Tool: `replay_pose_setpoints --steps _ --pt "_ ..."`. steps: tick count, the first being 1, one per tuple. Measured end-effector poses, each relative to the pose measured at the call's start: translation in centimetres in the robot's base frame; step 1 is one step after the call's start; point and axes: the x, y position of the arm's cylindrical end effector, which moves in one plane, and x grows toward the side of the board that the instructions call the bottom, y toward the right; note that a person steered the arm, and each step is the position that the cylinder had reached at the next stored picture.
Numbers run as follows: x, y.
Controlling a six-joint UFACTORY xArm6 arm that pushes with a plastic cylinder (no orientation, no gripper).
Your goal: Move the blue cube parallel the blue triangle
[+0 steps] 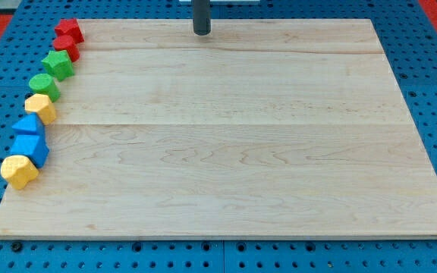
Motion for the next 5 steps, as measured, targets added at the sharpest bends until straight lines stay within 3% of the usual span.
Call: replay_pose_setpoints --steps 5 --pt "-0.85 0.51"
